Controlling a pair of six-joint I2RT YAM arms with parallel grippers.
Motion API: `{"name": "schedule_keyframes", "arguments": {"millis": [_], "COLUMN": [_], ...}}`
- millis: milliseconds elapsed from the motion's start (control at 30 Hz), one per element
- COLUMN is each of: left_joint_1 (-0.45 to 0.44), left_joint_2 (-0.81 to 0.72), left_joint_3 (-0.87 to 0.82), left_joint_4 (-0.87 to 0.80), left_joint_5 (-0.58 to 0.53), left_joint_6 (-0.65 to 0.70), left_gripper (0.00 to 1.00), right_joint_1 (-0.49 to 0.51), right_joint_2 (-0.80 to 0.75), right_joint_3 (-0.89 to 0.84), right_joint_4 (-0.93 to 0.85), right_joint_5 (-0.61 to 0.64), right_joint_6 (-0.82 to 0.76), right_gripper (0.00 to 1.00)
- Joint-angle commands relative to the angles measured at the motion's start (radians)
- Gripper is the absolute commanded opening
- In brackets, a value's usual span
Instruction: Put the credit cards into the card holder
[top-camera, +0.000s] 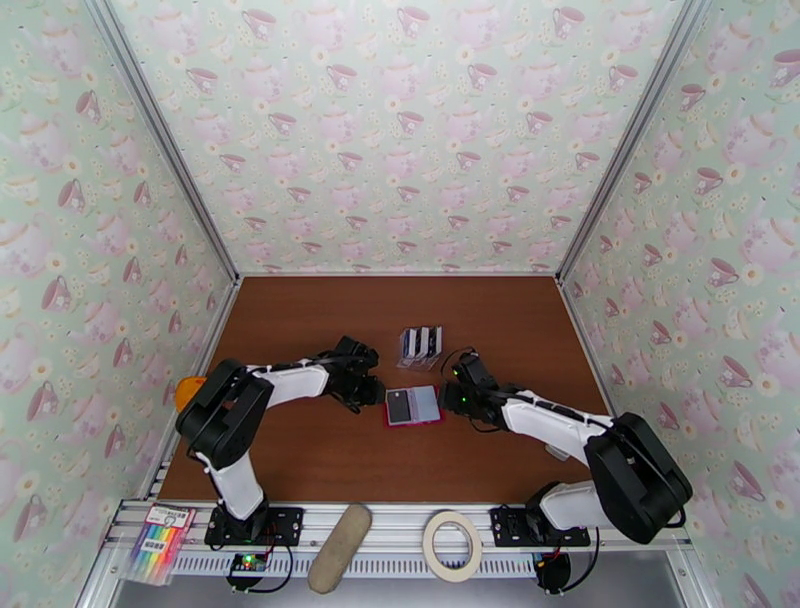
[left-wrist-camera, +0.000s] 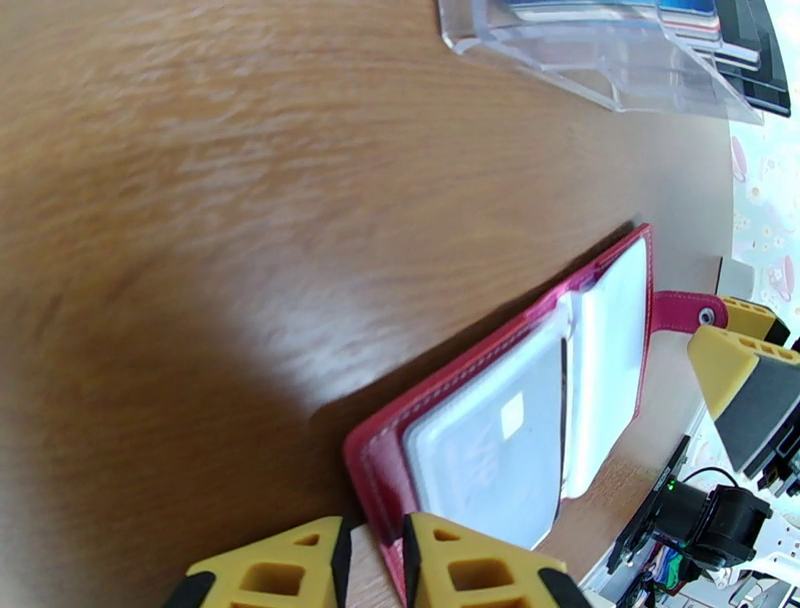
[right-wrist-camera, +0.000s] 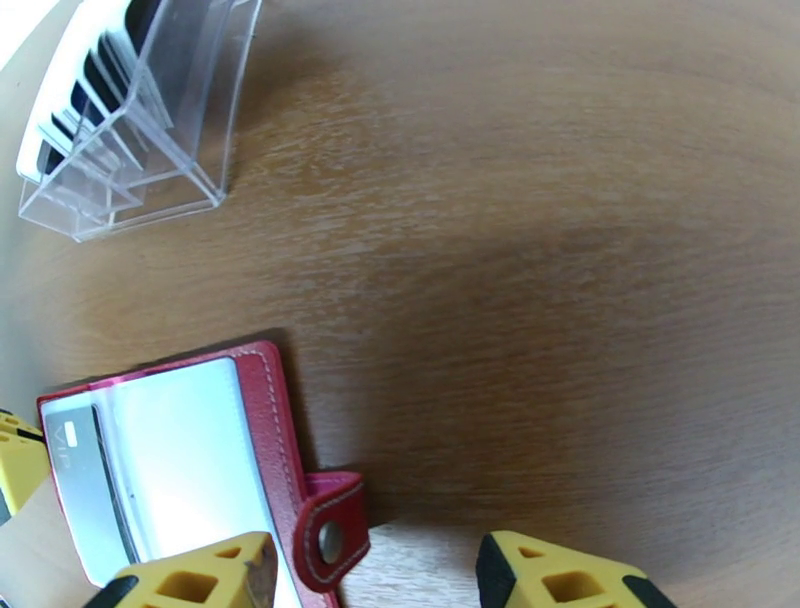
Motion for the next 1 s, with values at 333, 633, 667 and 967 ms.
{"name": "schedule_keyframes", "arguments": {"millis": [333,633,667,967], "left_joint_1": [0.002,0.024,0.024,0.023], "left_joint_2": [0.099,0.095,0.094,0.121], "left_joint_3": [0.036,-0.021,-0.022,-0.013], "left_joint_4": [0.124,0.174,0.174,0.171], "left_joint_5": [-0.009,0.014,0.018,0.037], "left_joint_6": [0.026,0.008,0.003,-0.012], "left_gripper": [0.22,0.22,0.22,0.21], "right_joint_1": [-0.033,-0.041,-0.044,-0.046], "right_joint_2": [0.048,0.037,0.031,-0.016], "right_joint_3": [-0.058,-0.116,-0.12,-0.179], "right_joint_4": [0.107,0.164,0.166,0.231], "right_joint_5": [-0.083,-0.139,-0.146,-0.251], "right_joint_6": [0.029,0.053,0.054,0.066], "right_gripper": [0.58,0.57,0.56,0.55]}}
